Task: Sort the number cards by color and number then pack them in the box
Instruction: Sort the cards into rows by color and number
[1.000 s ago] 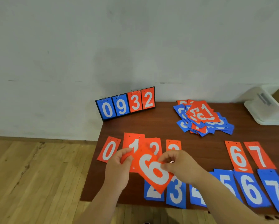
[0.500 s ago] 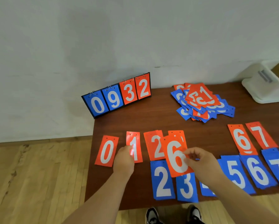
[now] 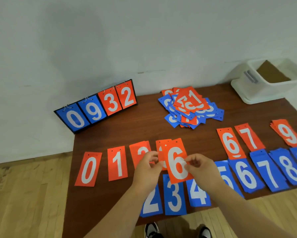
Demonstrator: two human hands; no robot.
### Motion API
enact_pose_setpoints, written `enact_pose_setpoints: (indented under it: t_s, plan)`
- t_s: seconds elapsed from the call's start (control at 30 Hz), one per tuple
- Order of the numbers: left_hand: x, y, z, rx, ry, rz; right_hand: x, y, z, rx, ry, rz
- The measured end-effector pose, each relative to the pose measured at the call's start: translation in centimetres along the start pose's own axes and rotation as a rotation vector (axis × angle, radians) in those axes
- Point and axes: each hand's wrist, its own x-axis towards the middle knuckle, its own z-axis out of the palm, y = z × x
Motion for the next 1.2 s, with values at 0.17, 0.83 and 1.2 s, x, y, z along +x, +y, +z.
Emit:
enact_pose_setpoints:
  t_s: [0.17,0.83,1.2]
  plan:
    - [0.6,3.2,7.0,0.023,-0.098,0.063,0.9,2.6,-5.2,0.026,0.052,-0.012]
    - [13.1,8.9,33.5,0.624,0.102,0.015,21.0,15.3,-22.5,-0.562,-0.138,-0.146]
    - [12.9,10.4,30.2,0.693,0.291,-0.118,24.9,13.1,-24.7,-0.497,-0.130,-0.218]
